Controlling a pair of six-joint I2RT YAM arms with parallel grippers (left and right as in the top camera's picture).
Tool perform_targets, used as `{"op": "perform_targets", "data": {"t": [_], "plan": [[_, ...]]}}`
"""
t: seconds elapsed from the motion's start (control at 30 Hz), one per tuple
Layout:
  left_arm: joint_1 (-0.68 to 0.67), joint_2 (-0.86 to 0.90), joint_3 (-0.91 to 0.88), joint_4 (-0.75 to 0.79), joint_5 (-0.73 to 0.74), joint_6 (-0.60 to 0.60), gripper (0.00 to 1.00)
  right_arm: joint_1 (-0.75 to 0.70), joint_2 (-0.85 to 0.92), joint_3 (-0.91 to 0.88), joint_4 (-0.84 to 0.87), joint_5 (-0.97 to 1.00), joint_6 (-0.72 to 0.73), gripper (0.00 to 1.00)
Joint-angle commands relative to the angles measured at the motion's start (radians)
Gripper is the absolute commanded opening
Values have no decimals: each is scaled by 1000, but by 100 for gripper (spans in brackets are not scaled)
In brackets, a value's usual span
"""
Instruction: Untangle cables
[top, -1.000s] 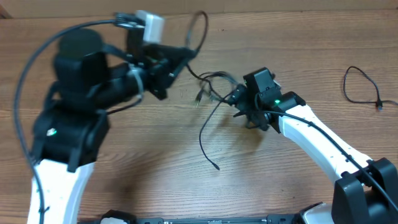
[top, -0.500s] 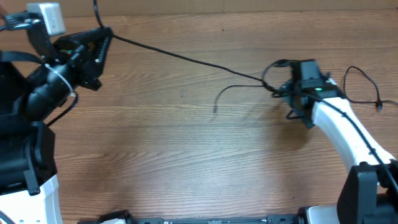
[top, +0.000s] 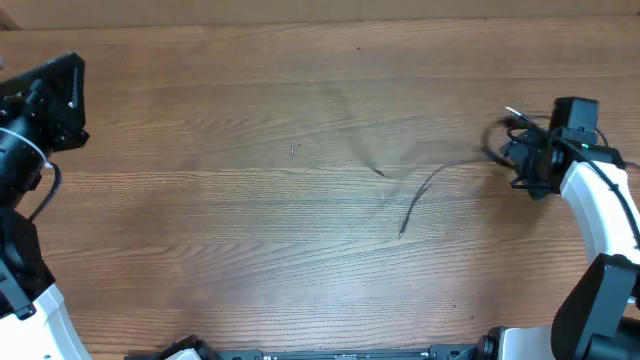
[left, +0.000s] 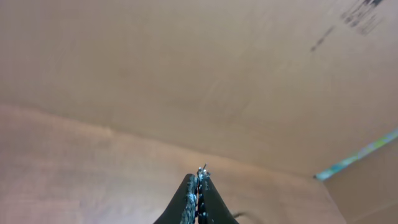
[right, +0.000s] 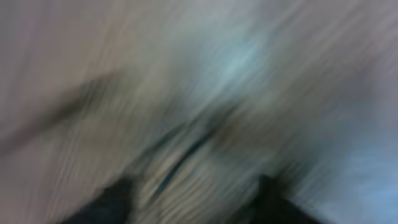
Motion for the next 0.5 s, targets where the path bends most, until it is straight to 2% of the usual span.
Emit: {"op": "perform_targets", "data": {"t": [0.0, 0.07, 0.23, 0.27, 0.33, 0.37, 0.43, 0.47], "plan": [[-13, 40, 24, -46, -6, -6, 4, 34, -3, 6, -4, -489, -235, 16], [-28, 68, 24, -76, -2, -6, 4, 61, -9, 7, -18, -582, -279, 4], [-77, 127, 24, -107, -2, -6, 4, 144, -47, 7, -44, -829, -453, 4], [-92, 137, 24, -109, -2, -6, 5, 159, -54, 7, -43, -853, -489, 4], [-125, 154, 24, -109, -2, -6, 7, 183, -64, 7, -33, -773, -519, 4], [-144, 163, 24, -109, -3, -6, 8, 187, -64, 7, -25, -661, -489, 11], [-182, 177, 24, -109, -3, -5, 13, 187, -60, 7, -18, -362, -332, 49], [-200, 184, 24, -109, -4, -2, 15, 185, -58, 7, -17, -226, -256, 64]]}}
